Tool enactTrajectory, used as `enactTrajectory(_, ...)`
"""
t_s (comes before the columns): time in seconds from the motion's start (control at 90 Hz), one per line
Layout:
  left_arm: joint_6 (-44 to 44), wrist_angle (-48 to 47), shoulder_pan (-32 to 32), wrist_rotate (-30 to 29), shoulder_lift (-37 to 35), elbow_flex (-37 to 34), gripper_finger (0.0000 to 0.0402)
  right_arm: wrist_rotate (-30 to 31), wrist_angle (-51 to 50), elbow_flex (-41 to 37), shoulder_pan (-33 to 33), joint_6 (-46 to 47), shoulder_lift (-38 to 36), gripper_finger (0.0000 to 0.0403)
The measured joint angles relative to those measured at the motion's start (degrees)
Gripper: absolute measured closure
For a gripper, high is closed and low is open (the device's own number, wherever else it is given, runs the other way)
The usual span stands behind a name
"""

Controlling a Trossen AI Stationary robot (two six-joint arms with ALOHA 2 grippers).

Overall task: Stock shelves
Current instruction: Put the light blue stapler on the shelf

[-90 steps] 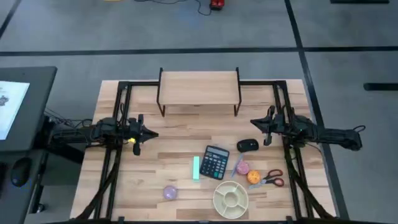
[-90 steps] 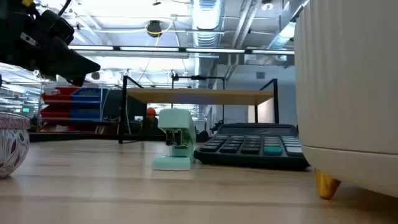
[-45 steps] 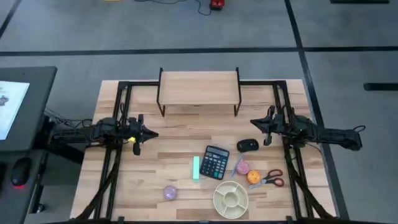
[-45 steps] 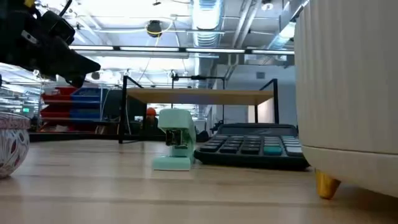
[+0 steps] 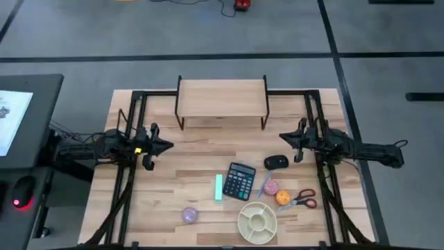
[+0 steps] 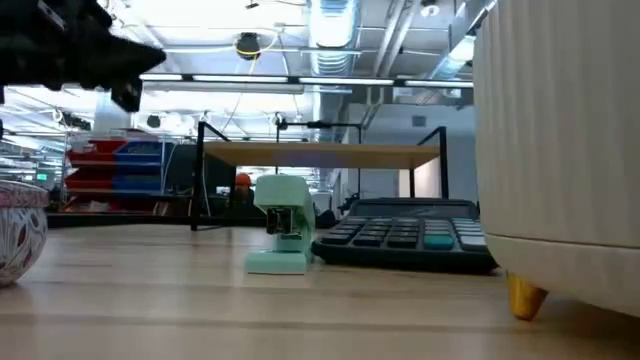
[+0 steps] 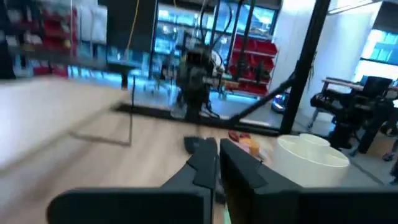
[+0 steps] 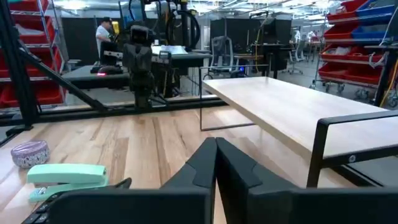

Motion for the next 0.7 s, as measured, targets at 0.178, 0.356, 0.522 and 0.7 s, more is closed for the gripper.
enactTrajectory(0.178, 6.2, -4.2, 0.0, -4.1, 9.8, 10.7, 0.0402, 0.0, 0.0, 0.0, 0.0, 0.0, 0.0, 0.0403)
enactTrajectory(0.356, 11.9, -13.6, 0.0, -5.8, 25.1, 26.2, 0.0402, 0.0, 0.0, 0.0, 0.0, 0.0, 0.0, 0.0403)
enactTrajectory(0.522, 6.0, -27.1, -0.8, -5.0, 40.4, 39.4, 0.0402, 0.0, 0.0, 0.0, 0.0, 0.0, 0.0, 0.0403)
enactTrajectory(0.7, -10.3, -38.5, -3.5, -4.1, 54.4, 50.3, 0.0402, 0.0, 0.1, 0.0, 0.0, 0.0, 0.0, 0.0403)
